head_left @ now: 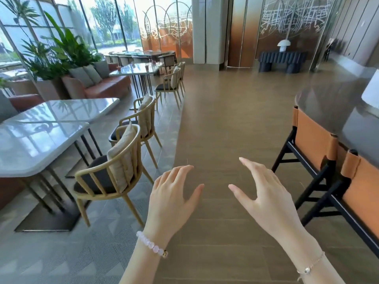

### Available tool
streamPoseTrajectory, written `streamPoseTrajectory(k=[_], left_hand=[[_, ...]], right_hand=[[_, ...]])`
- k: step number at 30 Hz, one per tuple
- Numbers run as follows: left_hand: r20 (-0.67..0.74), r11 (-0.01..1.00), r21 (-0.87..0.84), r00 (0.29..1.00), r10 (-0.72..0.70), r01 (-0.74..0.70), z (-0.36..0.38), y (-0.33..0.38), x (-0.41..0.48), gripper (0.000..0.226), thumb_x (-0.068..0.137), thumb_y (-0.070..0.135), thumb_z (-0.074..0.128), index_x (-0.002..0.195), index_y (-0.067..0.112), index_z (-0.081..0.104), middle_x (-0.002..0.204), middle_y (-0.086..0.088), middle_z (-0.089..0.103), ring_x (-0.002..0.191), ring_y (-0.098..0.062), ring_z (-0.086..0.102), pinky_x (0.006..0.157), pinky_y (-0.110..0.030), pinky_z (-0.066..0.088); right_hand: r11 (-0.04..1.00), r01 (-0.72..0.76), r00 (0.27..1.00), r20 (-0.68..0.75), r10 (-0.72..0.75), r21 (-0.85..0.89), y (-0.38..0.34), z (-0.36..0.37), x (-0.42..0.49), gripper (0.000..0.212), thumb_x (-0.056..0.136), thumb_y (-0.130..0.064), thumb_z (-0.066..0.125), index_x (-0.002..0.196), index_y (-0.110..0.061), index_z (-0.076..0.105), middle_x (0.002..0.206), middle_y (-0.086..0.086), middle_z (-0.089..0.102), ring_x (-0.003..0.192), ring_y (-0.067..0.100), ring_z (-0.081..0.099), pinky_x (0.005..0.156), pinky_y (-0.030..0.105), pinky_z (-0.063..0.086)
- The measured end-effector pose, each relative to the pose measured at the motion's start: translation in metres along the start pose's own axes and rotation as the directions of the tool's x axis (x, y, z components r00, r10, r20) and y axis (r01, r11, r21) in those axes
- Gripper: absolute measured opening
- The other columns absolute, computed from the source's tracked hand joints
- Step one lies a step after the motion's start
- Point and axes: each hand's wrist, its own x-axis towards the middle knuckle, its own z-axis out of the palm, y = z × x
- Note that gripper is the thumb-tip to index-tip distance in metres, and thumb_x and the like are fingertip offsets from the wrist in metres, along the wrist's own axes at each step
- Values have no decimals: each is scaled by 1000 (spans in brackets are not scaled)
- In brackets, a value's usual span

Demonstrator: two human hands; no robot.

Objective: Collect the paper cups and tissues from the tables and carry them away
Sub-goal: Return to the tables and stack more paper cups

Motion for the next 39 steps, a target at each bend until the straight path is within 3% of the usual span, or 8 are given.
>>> streamPoseTrajectory(k=[15, 24, 30, 39], left_hand=[[-19, 1000, -4, 1000, -22, 22, 149, -82, 279, 46, 86, 48, 54, 122, 19, 56, 117, 4, 63, 111, -19, 58, 95, -33, 40], [-40, 999, 3, 998, 40, -40, 235, -178, 488, 45, 85, 44, 62, 121, 17, 58, 115, 3, 65, 108, -20, 60, 94, -36, 43], [-42, 998, 30, 998, 53, -52, 272, -233, 616, 46, 84, 48, 54, 119, 20, 59, 115, 8, 64, 108, -16, 59, 95, -27, 34], [-42, 997, 74, 999, -23, 26, 343, -328, 763, 42, 85, 43, 62, 119, 18, 59, 113, 7, 64, 108, -17, 59, 95, -29, 36]], right_hand=[[1000, 16, 1000, 17, -16, -22, 117, 96, 289, 64, 84, -51, 54, 142, -34, 35, 139, -18, 45, 128, 3, 37, 87, 20, 35], [998, 1, 1000, 0, -1, -55, 160, 188, 505, 66, 83, -56, 51, 143, -35, 33, 137, -19, 46, 126, 4, 40, 86, 20, 35], [999, 7, 1000, -30, -8, -33, 176, 243, 637, 69, 82, -57, 49, 144, -35, 30, 136, -21, 46, 123, -1, 36, 81, 19, 36], [998, 55, 998, 23, -55, 3, 216, 339, 820, 69, 81, -59, 47, 144, -36, 30, 137, -19, 46, 126, 2, 37, 84, 19, 35]])
